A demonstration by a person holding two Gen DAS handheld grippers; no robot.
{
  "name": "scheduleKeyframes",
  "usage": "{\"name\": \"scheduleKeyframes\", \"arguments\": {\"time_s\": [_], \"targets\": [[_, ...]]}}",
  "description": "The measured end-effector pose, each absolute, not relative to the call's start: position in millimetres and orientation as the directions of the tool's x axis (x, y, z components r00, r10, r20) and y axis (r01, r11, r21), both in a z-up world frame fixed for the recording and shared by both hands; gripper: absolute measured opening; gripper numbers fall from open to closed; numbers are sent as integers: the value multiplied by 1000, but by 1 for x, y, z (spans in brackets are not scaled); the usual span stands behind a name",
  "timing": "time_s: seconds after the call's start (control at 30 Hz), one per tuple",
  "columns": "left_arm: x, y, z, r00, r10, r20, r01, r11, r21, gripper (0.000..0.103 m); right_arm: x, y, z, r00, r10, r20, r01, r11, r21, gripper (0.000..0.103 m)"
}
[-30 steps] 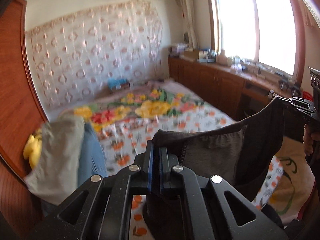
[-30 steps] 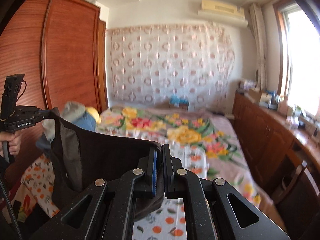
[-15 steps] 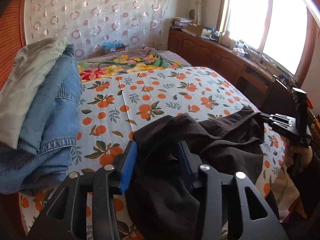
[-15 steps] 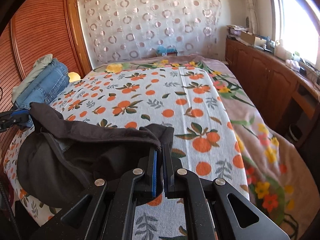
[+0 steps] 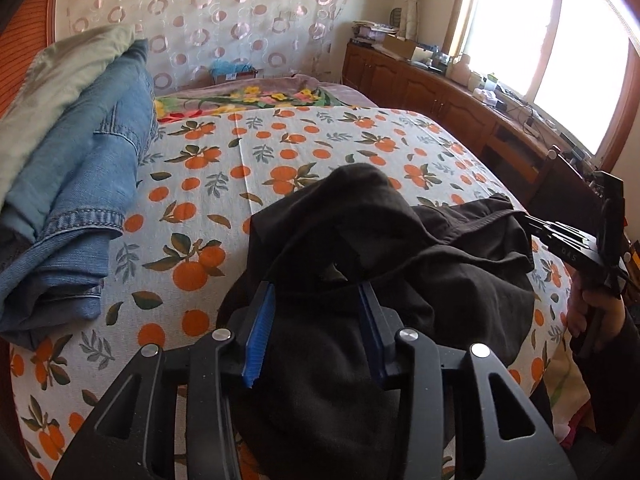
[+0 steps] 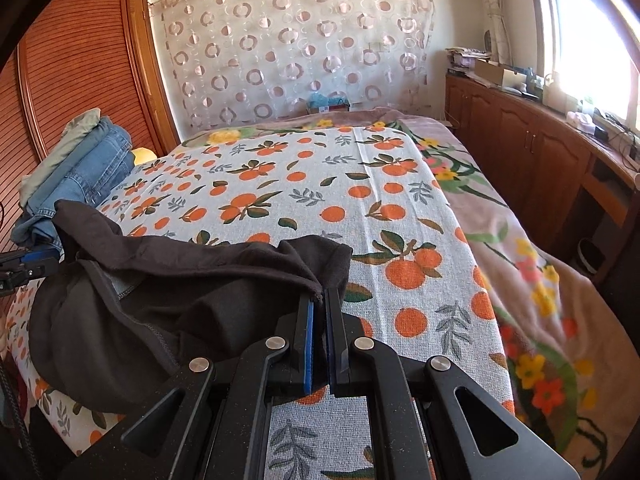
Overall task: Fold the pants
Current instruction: 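Lift and shake the pants with both tools to straighten them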
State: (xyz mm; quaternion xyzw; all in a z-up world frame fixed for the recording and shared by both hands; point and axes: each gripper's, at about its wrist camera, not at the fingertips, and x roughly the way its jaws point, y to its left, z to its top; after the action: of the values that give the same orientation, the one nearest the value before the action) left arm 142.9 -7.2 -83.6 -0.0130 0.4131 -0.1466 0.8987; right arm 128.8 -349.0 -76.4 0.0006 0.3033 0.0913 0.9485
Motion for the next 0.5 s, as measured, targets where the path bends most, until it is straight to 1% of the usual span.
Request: {"name": "scheduleKeyframes", "arguments": {"time_s": [0.17,0.3,0.43,0.47,0.5], "targets": [[152,-3,-91,615,-217,-758,201,973,-115,43,128,-349,-78,801,171,-574,-171,984,55,5],[155,3,-98,594,-247,-766,193,968,-162,43,128,-348,-78,803,168,-572,-173,984,46,5],[158,-1,-101,594,-259,-762,207,964,-167,43,128,-348,-78,802,168,-573,-174,984,44,5],[158,-2,-100,598,-262,-758,212,963,-166,42,128,-349,-78,798,167,-579,-171,984,47,5],[158,-5,-99,603,-268,-752,225,961,-161,39,128,-348,-78,798,167,-579,-172,984,47,5]]}}
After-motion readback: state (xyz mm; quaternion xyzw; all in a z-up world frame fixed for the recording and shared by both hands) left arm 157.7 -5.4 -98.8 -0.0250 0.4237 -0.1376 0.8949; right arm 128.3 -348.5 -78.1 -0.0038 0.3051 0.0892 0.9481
